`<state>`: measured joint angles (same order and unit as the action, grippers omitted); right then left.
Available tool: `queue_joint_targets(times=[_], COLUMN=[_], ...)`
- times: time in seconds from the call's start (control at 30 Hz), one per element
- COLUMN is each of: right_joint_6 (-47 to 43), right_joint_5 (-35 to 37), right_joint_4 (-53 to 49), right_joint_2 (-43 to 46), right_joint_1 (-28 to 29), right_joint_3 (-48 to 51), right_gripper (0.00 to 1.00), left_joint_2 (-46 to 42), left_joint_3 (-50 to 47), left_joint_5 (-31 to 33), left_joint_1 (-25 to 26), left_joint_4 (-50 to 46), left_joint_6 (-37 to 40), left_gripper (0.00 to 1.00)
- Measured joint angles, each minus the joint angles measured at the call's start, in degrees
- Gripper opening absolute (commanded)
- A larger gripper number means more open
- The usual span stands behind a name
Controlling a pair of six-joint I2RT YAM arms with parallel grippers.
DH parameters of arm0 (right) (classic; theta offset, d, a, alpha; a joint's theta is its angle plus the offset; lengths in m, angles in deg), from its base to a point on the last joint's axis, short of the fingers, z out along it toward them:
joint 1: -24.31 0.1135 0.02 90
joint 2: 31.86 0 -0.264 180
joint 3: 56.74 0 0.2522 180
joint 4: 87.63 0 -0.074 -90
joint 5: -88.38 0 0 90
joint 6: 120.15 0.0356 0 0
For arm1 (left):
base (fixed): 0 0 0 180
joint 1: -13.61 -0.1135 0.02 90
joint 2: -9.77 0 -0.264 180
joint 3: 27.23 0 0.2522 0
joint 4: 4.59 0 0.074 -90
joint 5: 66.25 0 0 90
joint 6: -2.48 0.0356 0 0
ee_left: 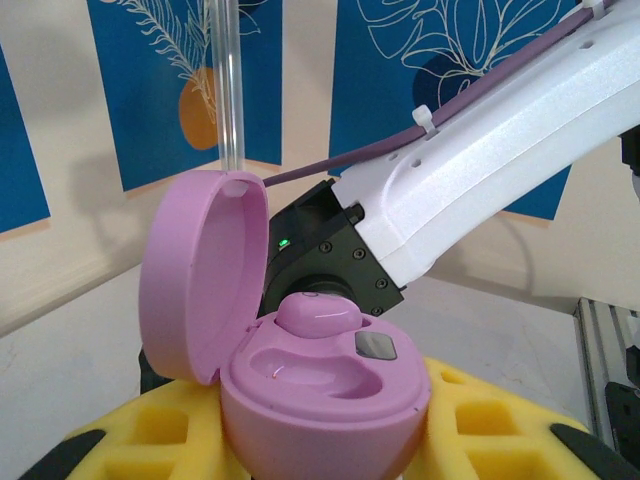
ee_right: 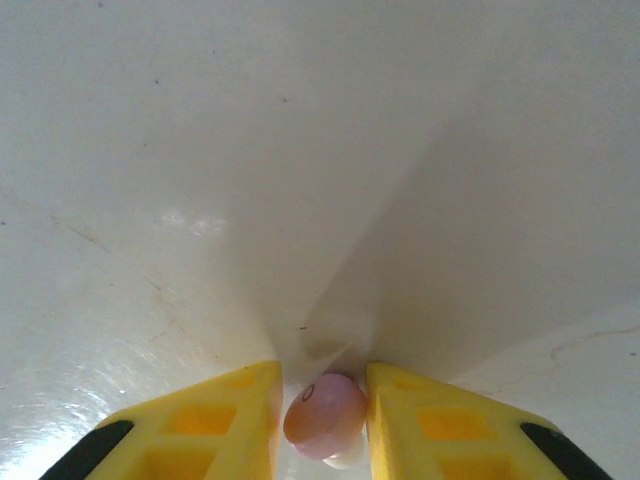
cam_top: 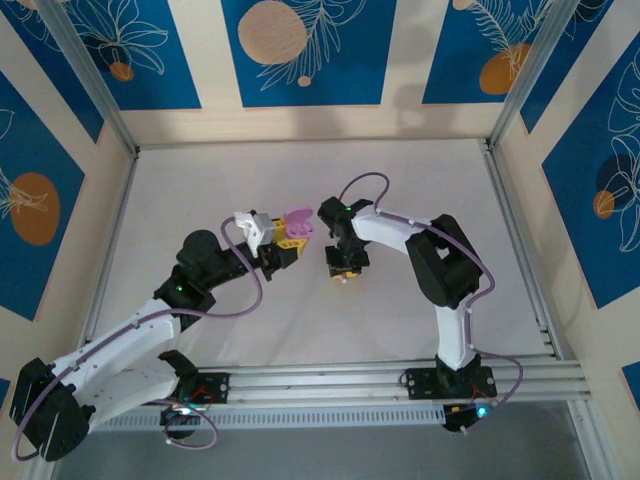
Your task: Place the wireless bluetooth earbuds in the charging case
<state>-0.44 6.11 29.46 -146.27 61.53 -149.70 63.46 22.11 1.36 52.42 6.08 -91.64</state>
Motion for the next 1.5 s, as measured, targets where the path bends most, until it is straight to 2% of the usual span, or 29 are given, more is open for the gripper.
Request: queue_joint_targets(times=[0.2,0.57,0.93,1.33,1.5], right_joint_6=[0.59,8.2,9.38,9.38,9.4], right_joint_5=[0.26,-0.59,1.55,2.62,1.42], right_joint_4=[-0.33,0.7,0.66,0.46,0.76], right_joint_2=[-0.17,0.26,0.28,0.72,4.57], right_joint_1=[0.22,-0.63,0.48,1.31,1.18], right_joint_3=[-0.35,0.55,0.55,0.72,3.28], right_gripper=[0.31,0.27,0.28,0.21,0.21], left_joint_2=[0.0,0.0,0.0,0.0,0.0], left_joint_3=[0.0,0.0,0.0,0.0,0.0], left_joint_5=[0.0,0.02,0.0,0.02,0.22], left_joint_1=[0.0,0.0,0.0,0.0,0.0], left_joint_4=[0.0,0.0,0.0,0.0,0.0], left_joint_6=[0.0,0.0,0.0,0.0,0.0], left_gripper=[0.28,0.29,0.28,0.28,0.28])
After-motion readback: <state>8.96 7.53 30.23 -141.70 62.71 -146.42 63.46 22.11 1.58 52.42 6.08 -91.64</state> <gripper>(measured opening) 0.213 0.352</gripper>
